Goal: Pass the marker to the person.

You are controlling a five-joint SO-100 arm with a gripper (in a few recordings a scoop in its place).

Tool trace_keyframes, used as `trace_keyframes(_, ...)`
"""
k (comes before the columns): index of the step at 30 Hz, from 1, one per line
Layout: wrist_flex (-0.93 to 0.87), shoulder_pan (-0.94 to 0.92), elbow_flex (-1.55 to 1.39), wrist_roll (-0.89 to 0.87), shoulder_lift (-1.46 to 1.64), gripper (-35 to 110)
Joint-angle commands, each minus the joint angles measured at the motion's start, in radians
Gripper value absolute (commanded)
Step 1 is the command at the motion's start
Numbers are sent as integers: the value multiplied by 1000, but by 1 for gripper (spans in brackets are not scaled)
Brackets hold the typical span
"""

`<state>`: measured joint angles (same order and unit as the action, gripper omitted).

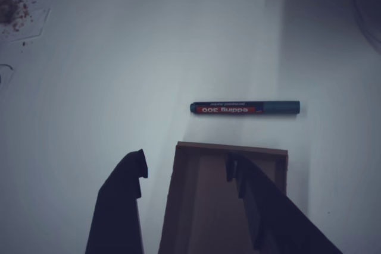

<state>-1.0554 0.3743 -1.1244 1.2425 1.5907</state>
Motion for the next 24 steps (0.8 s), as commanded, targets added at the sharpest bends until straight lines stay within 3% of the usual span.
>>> trace_keyframes(1, 8, 6, 23, 5, 77, 29)
trace_keyframes(24, 2, 8, 23, 6, 78, 30)
